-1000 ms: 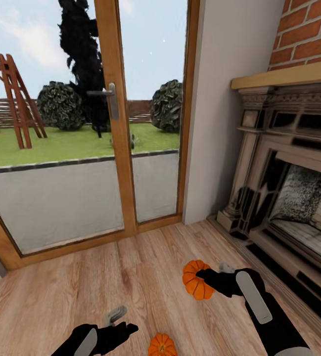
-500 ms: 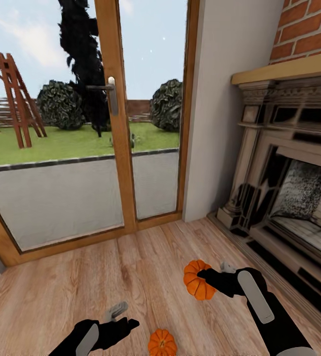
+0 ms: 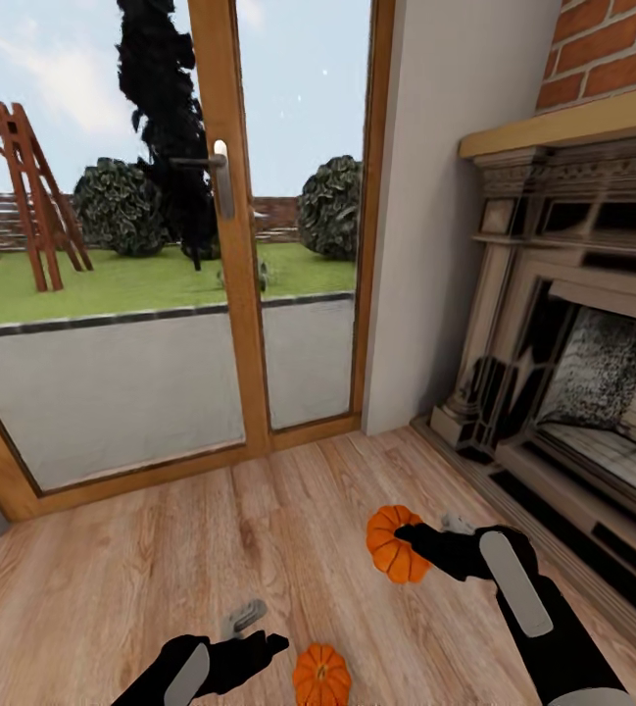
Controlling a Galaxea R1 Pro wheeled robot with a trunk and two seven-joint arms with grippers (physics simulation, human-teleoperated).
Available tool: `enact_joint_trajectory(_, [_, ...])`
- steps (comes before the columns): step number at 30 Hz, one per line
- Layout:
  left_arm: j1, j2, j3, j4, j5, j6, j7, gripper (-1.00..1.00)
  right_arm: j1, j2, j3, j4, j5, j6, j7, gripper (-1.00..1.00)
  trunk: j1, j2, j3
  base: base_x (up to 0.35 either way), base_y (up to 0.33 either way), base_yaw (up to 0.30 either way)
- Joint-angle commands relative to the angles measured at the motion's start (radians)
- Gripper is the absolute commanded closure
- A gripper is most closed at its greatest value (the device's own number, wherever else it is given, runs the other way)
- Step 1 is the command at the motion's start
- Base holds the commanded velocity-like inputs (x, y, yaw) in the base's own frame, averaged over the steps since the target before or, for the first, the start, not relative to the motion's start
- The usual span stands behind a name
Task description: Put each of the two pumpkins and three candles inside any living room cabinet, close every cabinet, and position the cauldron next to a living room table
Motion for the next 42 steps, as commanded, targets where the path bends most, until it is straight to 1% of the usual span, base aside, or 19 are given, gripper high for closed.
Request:
enact_joint_trajectory(1, [-0.001,0.0,-0.002,-0.001,0.004,0.004,0.0,-1.0,0.0,-0.001,0.0,-0.014,-0.013,0.002,-0.011,1.0,0.004,-0.008,-0.004,0.0,0.0,0.0])
enact_joint_trajectory(4, [-0.001,0.002,-0.002,0.0,0.005,0.005,-0.004,-1.0,0.0,-0.001,-0.002,-0.058,-0.014,0.013,-0.011,1.0,0.015,-0.029,-0.014,0.0,0.0,0.0])
enact_joint_trajectory(9, [0.0,0.006,-0.001,0.0,0.006,0.007,-0.01,-1.0,0.0,-0.001,-0.001,-0.072,-0.014,0.023,-0.01,1.0,0.034,-0.064,-0.029,0.0,0.0,0.0])
enact_joint_trajectory(11, [0.0,0.008,-0.001,0.0,0.006,0.008,-0.013,-1.0,0.0,0.0,0.0,-0.103,-0.015,0.029,-0.005,1.0,0.042,-0.078,-0.036,0.0,0.0,0.0])
enact_joint_trajectory(14, [-0.001,0.011,-0.001,0.0,0.006,0.012,-0.024,-1.0,0.019,0.001,0.001,-0.177,-0.015,0.064,0.026,1.0,0.054,-0.099,-0.045,0.0,0.0,0.0])
enact_joint_trajectory(15, [-0.002,0.011,-0.001,-0.002,0.005,0.014,-0.065,-1.0,0.046,0.0,-0.001,-0.235,-0.014,0.075,0.061,1.0,0.057,-0.106,-0.048,0.0,0.0,0.0])
enact_joint_trajectory(17, [-0.007,0.012,-0.001,-0.003,0.002,0.015,-0.115,-1.0,0.07,-0.001,-0.002,-0.279,-0.013,0.085,0.094,1.0,0.065,-0.12,-0.054,0.0,0.0,0.0])
enact_joint_trajectory(18, [-0.019,0.013,-0.002,-0.003,0.002,0.015,-0.143,-1.0,0.081,-0.001,-0.003,-0.299,-0.013,0.097,0.109,1.0,0.069,-0.127,-0.058,0.0,0.0,0.0])
enact_joint_trajectory(19, [-0.025,0.015,-0.002,-0.002,0.002,0.016,-0.154,-1.0,0.085,-0.001,-0.005,-0.306,-0.013,0.106,0.115,1.0,0.073,-0.134,-0.061,0.0,0.0,0.0])
enact_joint_trajectory(22, [-0.047,0.043,0.001,-0.002,0.004,0.047,-0.169,-1.0,0.09,0.001,-0.012,-0.318,-0.013,0.122,0.125,1.0,0.084,-0.155,-0.07,0.0,0.0,0.0])
enact_joint_trajectory(23, [-0.055,0.046,0.001,-0.002,0.005,0.053,-0.17,-1.0,0.091,0.003,-0.012,-0.319,-0.013,0.123,0.126,1.0,0.088,-0.162,-0.073,0.0,0.0,0.0])
enact_joint_trajectory(24, [-0.062,0.048,0.001,-0.001,0.006,0.057,-0.17,-1.0,0.091,0.005,-0.012,-0.32,-0.013,0.124,0.126,1.0,0.092,-0.169,-0.076,0.0,0.0,0.0])
enact_joint_trajectory(31, [-0.07,0.052,0.001,0.002,0.003,0.057,-0.171,-1.0,0.091,0.014,-0.014,-0.313,-0.011,0.114,0.128,1.0,0.095,-0.17,-0.103,0.0,0.0,0.0])
enact_joint_trajectory(33, [-0.071,0.053,0.001,0.002,0.002,0.057,-0.17,-1.0,0.082,0.014,-0.018,-0.316,-0.011,0.115,0.128,1.0,0.096,-0.171,-0.111,0.0,0.0,0.0])
enact_joint_trajectory(35, [-0.072,0.054,0.001,0.001,0.001,0.056,-0.169,-1.0,0.05,0.016,-0.016,-0.319,-0.012,0.115,0.128,1.0,0.097,-0.171,-0.119,0.0,0.0,0.0])
enact_joint_trajectory(37, [-0.072,0.057,0.001,0.001,0.001,0.055,-0.168,-1.0,0.03,0.017,-0.01,-0.321,-0.012,0.114,0.129,1.0,0.098,-0.172,-0.127,0.0,0.0,0.0])
enact_joint_trajectory(42, [-0.072,0.059,0.002,0.0,0.002,0.053,-0.161,-1.0,0.022,0.017,-0.003,-0.32,-0.013,0.113,0.131,1.0,0.1,-0.173,-0.146,0.0,0.0,0.0])
